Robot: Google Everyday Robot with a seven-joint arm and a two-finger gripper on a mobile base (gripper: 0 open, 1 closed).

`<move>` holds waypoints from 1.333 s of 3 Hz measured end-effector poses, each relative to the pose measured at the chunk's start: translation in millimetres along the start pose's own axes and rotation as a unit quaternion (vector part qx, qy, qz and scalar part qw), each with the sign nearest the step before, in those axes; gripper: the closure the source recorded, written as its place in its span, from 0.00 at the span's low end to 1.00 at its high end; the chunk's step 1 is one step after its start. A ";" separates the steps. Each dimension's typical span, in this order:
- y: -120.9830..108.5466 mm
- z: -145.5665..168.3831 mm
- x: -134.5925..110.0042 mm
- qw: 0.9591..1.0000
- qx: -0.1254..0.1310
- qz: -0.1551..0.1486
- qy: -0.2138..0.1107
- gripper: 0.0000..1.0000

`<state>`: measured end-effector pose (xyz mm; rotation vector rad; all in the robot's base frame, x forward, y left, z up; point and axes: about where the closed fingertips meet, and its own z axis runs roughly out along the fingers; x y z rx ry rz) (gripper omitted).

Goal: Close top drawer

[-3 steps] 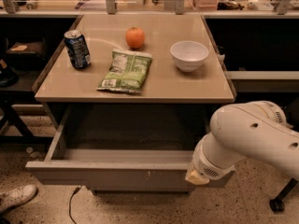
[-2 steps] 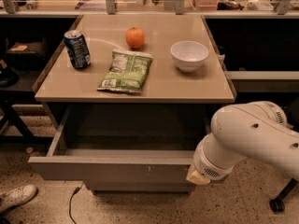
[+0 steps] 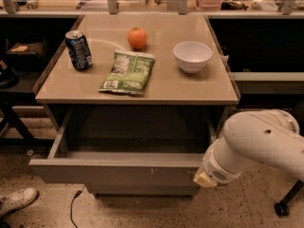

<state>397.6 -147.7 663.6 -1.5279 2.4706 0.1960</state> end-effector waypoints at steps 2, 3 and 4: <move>-32.8 7.2 -5.5 0.999 0.031 0.031 -0.020 1.00; -34.2 7.7 -5.8 0.999 0.033 0.033 -0.022 1.00; -31.7 10.1 -5.1 0.998 0.028 0.040 -0.025 1.00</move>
Offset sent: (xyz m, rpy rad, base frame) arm 0.0688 -0.0205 -0.0141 0.0384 -0.1103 -0.1615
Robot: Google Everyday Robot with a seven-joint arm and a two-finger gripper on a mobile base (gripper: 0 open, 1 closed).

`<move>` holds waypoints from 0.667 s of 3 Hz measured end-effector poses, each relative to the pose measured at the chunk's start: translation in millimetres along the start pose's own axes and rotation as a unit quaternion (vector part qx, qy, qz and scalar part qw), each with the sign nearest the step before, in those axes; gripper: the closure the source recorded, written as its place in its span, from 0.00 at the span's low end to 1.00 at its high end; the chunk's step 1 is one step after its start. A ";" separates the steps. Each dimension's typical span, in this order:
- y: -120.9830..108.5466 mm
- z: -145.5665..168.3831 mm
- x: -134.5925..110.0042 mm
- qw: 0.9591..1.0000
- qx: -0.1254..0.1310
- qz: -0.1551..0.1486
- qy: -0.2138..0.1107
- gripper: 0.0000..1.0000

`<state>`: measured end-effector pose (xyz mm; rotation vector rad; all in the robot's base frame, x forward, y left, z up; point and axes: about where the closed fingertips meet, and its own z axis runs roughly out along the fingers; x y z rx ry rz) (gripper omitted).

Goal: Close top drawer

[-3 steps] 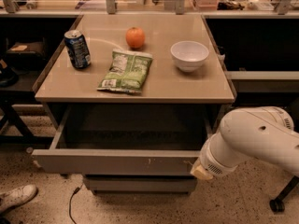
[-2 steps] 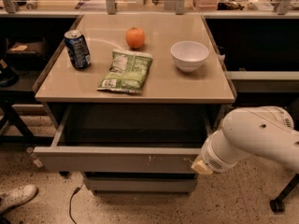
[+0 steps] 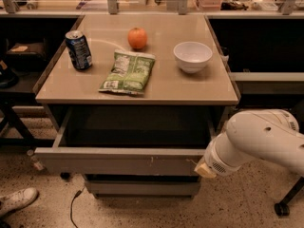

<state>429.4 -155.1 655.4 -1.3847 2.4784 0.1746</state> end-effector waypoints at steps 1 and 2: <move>-2.0 1.8 -2.0 1.000 0.006 0.005 -0.004 1.00; -15.9 7.1 -8.3 0.999 0.027 0.022 -0.017 1.00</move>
Offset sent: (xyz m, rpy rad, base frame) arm 0.0775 -0.0060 -0.0097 0.0396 -0.1824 -0.2093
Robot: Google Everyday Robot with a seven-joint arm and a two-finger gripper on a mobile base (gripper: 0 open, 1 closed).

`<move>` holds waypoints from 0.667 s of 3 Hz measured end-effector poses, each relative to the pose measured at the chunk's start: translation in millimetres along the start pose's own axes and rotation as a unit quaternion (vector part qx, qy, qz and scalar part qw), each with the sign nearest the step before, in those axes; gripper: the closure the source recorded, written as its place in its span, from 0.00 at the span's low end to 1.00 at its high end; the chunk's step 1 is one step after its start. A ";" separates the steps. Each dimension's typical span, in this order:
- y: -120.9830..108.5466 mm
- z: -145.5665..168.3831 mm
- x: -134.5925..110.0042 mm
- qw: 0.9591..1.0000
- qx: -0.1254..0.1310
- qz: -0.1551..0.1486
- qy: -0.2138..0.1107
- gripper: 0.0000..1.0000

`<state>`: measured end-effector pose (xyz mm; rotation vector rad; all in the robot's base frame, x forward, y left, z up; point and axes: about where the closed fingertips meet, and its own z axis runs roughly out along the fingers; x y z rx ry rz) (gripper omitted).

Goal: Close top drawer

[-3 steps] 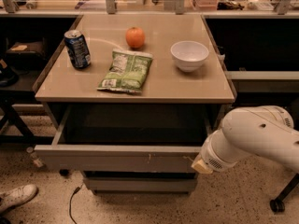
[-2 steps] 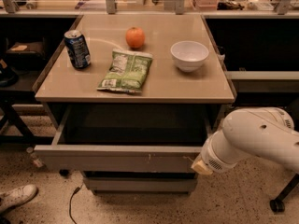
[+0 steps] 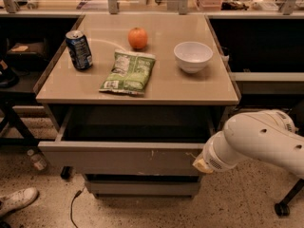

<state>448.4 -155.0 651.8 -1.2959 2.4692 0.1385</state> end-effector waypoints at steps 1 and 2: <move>-27.5 5.6 -11.9 0.999 0.036 0.021 -0.019 1.00; -37.9 6.7 -17.1 0.998 0.050 0.028 -0.026 1.00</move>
Offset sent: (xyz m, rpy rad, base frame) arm 0.1183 -0.0202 0.0137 0.0106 -0.2650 -0.2091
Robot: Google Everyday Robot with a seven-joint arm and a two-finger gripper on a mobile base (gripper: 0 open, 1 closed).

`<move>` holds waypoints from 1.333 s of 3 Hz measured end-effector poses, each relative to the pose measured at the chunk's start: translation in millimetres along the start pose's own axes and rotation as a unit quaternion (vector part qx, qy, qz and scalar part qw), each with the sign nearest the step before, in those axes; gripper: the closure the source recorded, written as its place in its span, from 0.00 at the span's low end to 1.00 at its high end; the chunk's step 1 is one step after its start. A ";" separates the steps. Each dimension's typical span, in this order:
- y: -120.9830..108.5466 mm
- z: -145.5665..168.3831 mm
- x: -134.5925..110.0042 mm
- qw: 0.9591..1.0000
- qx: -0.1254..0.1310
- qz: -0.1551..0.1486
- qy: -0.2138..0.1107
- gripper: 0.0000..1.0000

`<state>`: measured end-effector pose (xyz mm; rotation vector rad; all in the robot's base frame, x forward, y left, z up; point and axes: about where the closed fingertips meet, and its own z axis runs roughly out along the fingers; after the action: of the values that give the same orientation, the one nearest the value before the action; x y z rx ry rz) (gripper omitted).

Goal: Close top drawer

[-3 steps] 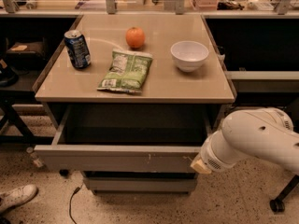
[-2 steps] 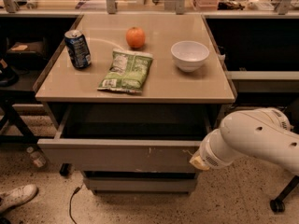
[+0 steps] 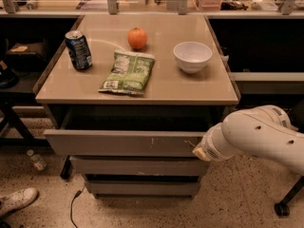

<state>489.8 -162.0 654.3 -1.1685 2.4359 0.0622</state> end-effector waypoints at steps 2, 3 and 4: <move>-30.5 6.5 -19.6 0.999 0.039 0.013 -0.022 1.00; -53.1 11.9 -33.6 0.997 0.064 0.020 -0.033 1.00; -53.1 11.9 -33.6 0.997 0.064 0.020 -0.033 1.00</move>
Offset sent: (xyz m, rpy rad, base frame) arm 0.1032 -0.0118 0.0141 0.0024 -0.2048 -0.1309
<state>552.6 -168.8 664.7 -1.0453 2.3673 -0.0412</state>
